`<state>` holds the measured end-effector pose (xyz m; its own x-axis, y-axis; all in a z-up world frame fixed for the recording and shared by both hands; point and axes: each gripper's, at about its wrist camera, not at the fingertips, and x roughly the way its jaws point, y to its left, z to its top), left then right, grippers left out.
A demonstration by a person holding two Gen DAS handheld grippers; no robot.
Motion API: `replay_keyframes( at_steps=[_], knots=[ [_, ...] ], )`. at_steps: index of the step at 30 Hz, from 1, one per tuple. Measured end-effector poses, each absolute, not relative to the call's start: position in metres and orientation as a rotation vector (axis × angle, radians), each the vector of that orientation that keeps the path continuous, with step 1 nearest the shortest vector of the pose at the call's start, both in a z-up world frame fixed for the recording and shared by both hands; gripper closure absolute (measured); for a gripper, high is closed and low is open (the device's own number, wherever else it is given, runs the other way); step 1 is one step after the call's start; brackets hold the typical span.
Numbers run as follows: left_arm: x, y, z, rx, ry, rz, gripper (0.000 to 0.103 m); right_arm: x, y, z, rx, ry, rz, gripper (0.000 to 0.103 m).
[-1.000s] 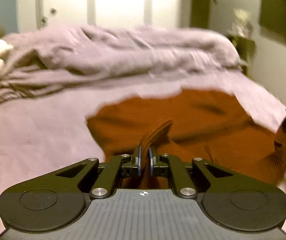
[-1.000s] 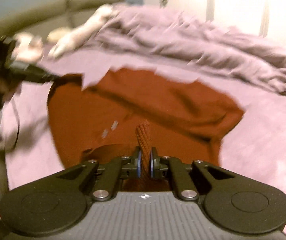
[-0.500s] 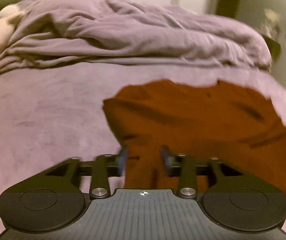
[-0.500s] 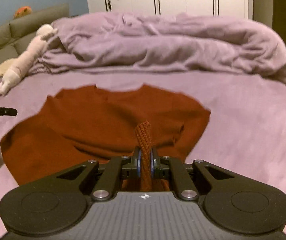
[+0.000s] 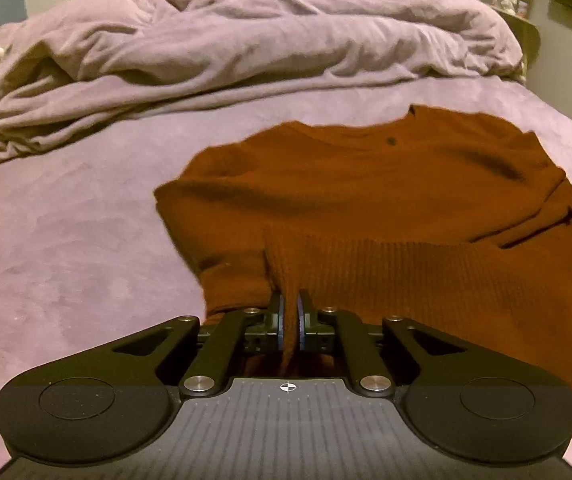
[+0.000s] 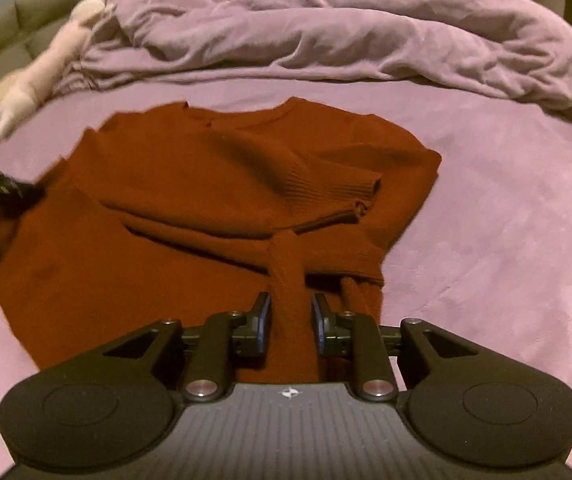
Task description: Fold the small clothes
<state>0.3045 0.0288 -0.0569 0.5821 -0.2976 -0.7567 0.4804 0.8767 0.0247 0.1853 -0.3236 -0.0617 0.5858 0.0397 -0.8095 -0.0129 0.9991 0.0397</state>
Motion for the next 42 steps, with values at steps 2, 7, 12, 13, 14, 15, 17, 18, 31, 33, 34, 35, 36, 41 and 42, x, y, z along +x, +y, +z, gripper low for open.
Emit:
replay_keyframes(
  at_steps=[2,7,12,13,14,15,17,18,31,33,34,35,36,41,42],
  knots=[
    [0.298,0.033,-0.044,0.21,0.801,-0.465,0.096,0.181,-0.323,-0.054,0.038,0.897,0.031,0.095],
    [0.281,0.046,0.005,0.126,0.699,-0.494,0.096,0.169,-0.319,-0.018,-0.003,0.775,0.031,0.096],
    [0.29,0.044,0.055,0.123,0.55,-0.477,0.097,0.182,-0.32,0.026,-0.037,0.647,-0.021,0.096],
    [0.3,0.042,0.06,0.122,0.534,-0.46,0.097,0.191,-0.324,0.03,-0.035,0.636,-0.041,0.096],
    [0.312,0.04,0.063,0.116,0.531,-0.441,0.097,0.204,-0.328,0.033,-0.025,0.628,-0.068,0.096],
    [0.326,0.038,0.063,0.109,0.529,-0.419,0.097,0.215,-0.33,0.034,-0.015,0.626,-0.091,0.096],
    [0.352,0.031,0.055,0.121,0.533,-0.373,0.096,0.244,-0.335,0.03,-0.009,0.625,-0.129,0.096],
    [0.363,0.028,0.049,0.123,0.546,-0.355,0.096,0.254,-0.338,0.025,-0.007,0.632,-0.141,0.096],
    [0.428,0.019,-0.046,0.205,0.746,-0.302,0.091,0.335,-0.347,-0.058,0.003,0.806,-0.195,0.096],
    [0.432,0.025,-0.052,0.174,0.766,-0.296,0.051,0.332,-0.349,-0.057,0.007,0.812,-0.161,0.095],
    [0.434,0.028,-0.054,0.162,0.765,-0.3,0.049,0.332,-0.35,-0.058,0.001,0.818,-0.155,0.095],
    [0.434,0.03,-0.055,0.149,0.773,-0.315,0.049,0.33,-0.353,-0.06,-0.001,0.836,-0.151,0.095],
    [0.436,0.031,-0.058,0.136,0.786,-0.33,0.048,0.33,-0.355,-0.061,0.004,0.848,-0.146,0.094],
    [0.443,0.021,-0.07,0.152,0.838,-0.368,0.07,0.324,-0.366,-0.069,0.062,0.87,-0.115,0.086],
    [0.443,0.019,-0.072,0.161,0.839,-0.376,0.092,0.323,-0.367,-0.069,0.07,0.866,-0.112,0.086]
  ],
)
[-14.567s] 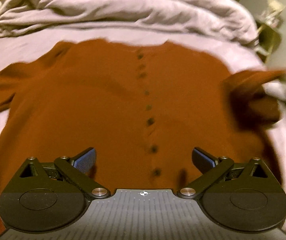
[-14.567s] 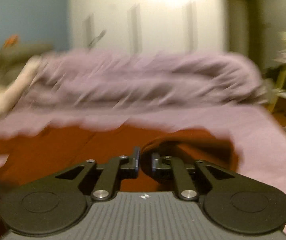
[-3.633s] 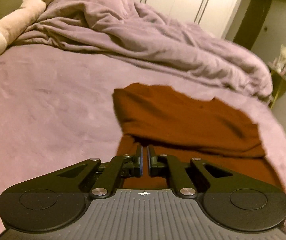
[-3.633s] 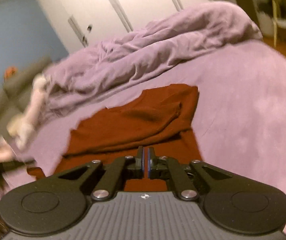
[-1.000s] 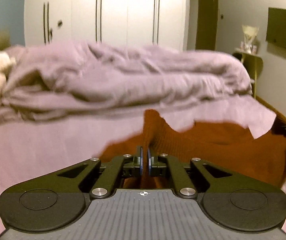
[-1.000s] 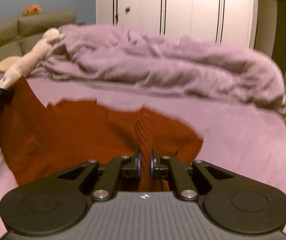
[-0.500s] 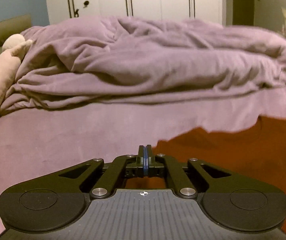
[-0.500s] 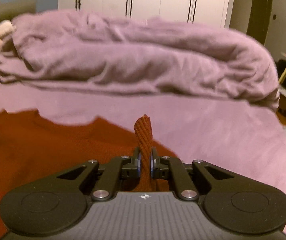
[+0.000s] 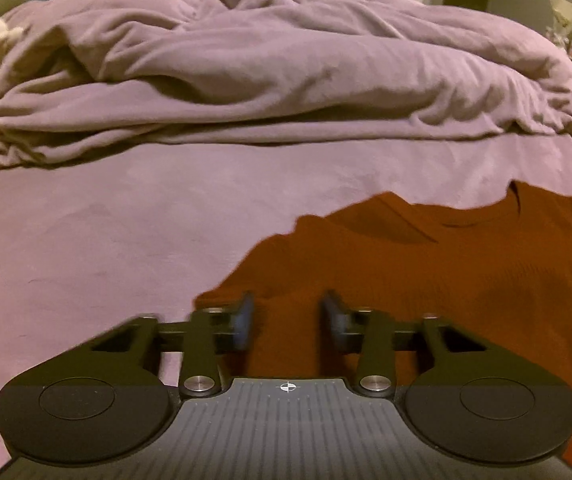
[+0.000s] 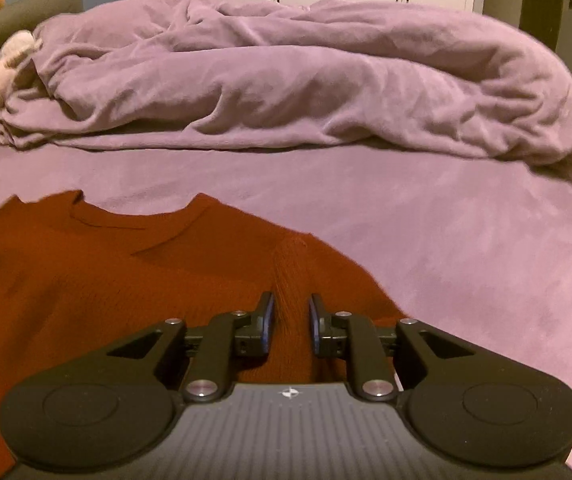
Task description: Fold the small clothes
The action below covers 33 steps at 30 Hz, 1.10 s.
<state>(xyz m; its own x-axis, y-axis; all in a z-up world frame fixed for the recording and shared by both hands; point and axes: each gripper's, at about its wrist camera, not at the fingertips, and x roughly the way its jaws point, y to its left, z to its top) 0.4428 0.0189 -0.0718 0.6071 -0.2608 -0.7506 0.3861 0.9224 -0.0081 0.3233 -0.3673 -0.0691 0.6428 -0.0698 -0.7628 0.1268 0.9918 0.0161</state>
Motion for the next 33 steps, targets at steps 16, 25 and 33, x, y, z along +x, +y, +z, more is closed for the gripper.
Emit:
replay_keyframes(
  at_steps=[16,25,33],
  knots=[
    [0.441,0.002,-0.014,0.199,0.55,-0.216,0.093,0.343,-0.354,-0.029,-0.057,0.626,-0.24,0.095],
    [0.409,-0.024,-0.051,0.317,0.671,-0.231,0.051,0.309,-0.325,-0.054,-0.045,0.702,-0.164,0.082],
    [0.387,-0.047,-0.056,0.359,0.698,-0.28,0.035,0.261,-0.317,-0.066,0.081,0.72,-0.102,0.082]
  ],
)
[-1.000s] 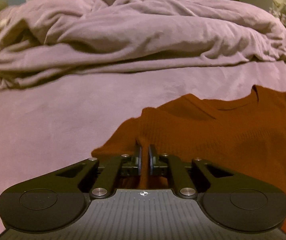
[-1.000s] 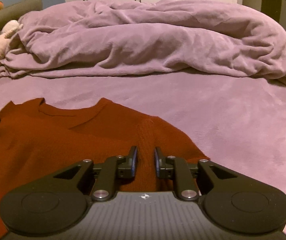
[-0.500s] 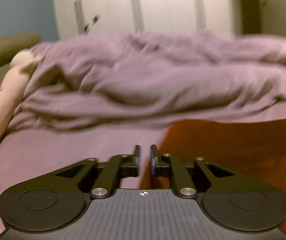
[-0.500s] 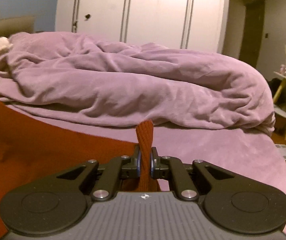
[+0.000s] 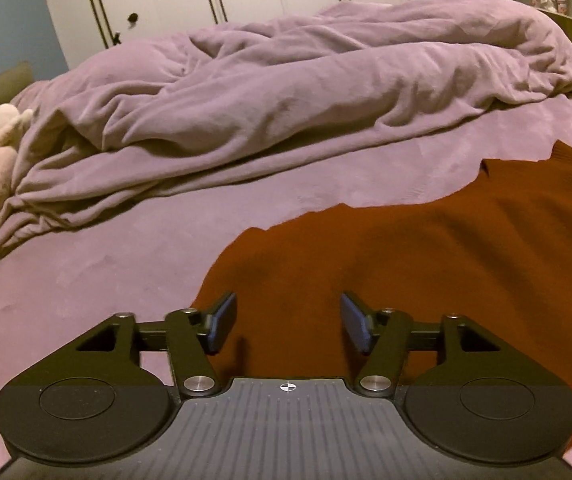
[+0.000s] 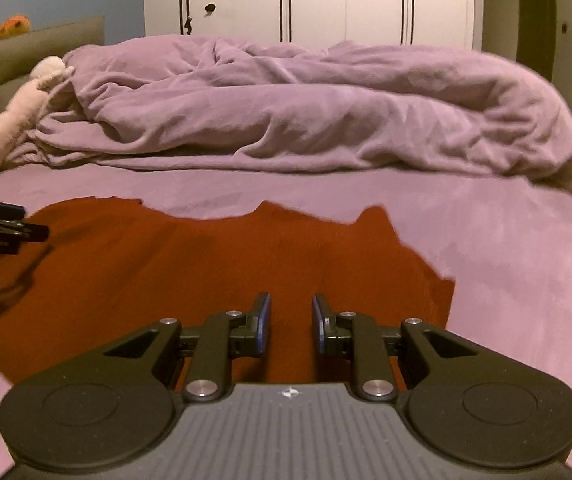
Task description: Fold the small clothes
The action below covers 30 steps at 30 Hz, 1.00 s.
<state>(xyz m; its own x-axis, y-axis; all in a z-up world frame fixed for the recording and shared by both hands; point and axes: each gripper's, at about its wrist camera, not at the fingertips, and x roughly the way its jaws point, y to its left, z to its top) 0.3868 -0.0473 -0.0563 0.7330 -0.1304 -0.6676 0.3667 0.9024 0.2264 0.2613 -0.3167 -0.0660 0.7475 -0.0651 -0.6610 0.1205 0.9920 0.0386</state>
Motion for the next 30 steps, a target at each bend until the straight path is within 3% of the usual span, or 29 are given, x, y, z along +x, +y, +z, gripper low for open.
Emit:
replay_keyframes(
  at_steps=[8,11,16,23,26,27,30],
  knots=[
    [0.379,-0.041,-0.057,0.362,0.731,-0.248,0.028,0.233,-0.355,-0.069,0.142,0.72,-0.254,0.082],
    [0.375,-0.029,-0.055,0.318,0.744,-0.231,0.025,0.216,-0.376,-0.066,0.277,0.729,-0.327,0.06],
    [0.361,0.002,-0.058,0.227,0.798,-0.205,0.022,0.19,-0.389,-0.069,0.421,0.762,-0.272,0.059],
    [0.347,0.043,-0.064,0.086,0.856,-0.192,0.017,0.214,-0.396,-0.069,0.409,0.759,-0.243,0.047],
    [0.348,0.057,-0.063,0.02,0.859,-0.184,0.016,0.238,-0.398,-0.074,0.404,0.795,-0.238,0.048],
    [0.35,0.06,-0.063,0.003,0.863,-0.182,0.016,0.244,-0.394,-0.076,0.378,0.812,-0.228,0.058],
    [0.355,0.071,-0.063,-0.05,0.869,-0.173,0.016,0.251,-0.377,-0.078,0.241,0.817,-0.194,0.077]
  ],
)
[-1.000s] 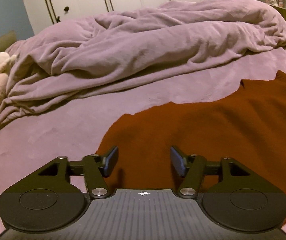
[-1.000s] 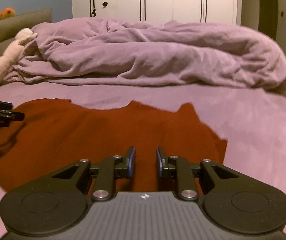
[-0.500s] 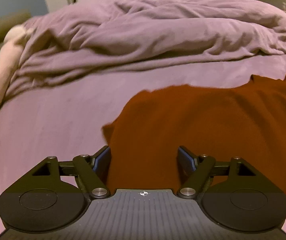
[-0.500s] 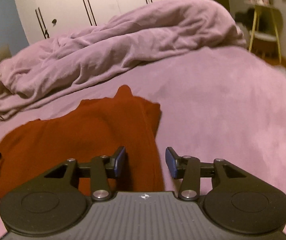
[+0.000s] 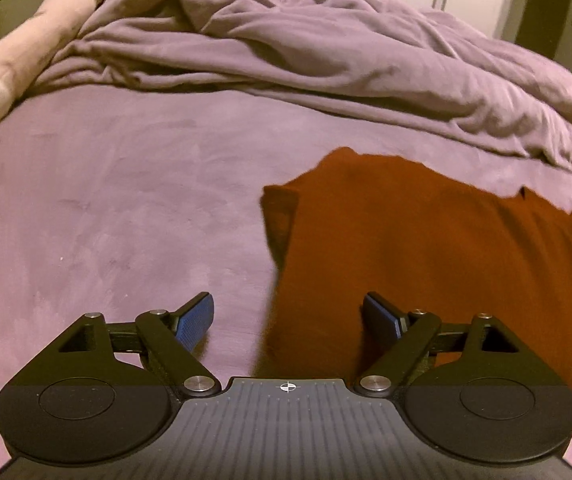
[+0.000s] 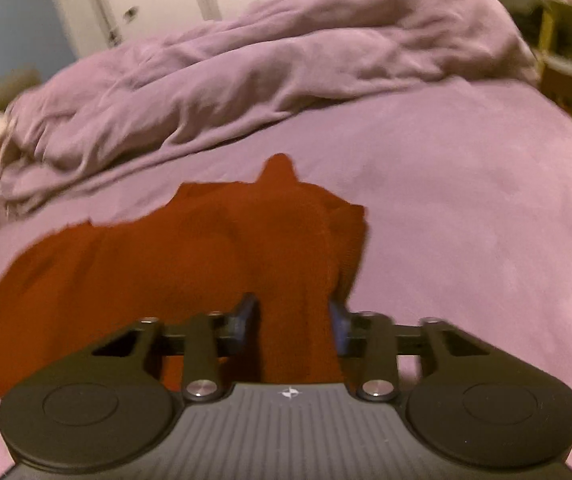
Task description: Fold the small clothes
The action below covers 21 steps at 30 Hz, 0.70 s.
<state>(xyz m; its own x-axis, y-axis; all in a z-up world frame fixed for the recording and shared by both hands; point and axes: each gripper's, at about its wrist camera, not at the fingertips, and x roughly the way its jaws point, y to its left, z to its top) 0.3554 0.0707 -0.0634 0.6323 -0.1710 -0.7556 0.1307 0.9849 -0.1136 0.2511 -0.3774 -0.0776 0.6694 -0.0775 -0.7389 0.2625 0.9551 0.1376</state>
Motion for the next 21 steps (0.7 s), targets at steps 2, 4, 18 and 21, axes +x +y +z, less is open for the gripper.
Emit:
replay_keyframes(
  at_steps=[2,4,18,21],
  knots=[
    [0.358,0.076,-0.065,-0.066,0.871,-0.166,0.015,0.252,-0.371,-0.078,0.118,0.822,-0.274,0.082],
    [0.359,0.082,-0.066,-0.069,0.874,-0.149,0.015,0.253,-0.366,-0.078,0.024,0.82,-0.358,0.081],
    [0.384,0.11,-0.094,-0.41,1.047,-0.362,0.014,0.186,-0.271,-0.037,0.176,0.66,-0.106,0.044],
    [0.394,0.108,-0.097,-0.462,1.046,-0.379,0.035,0.189,-0.253,-0.043,0.194,0.693,-0.07,0.043]
  ],
)
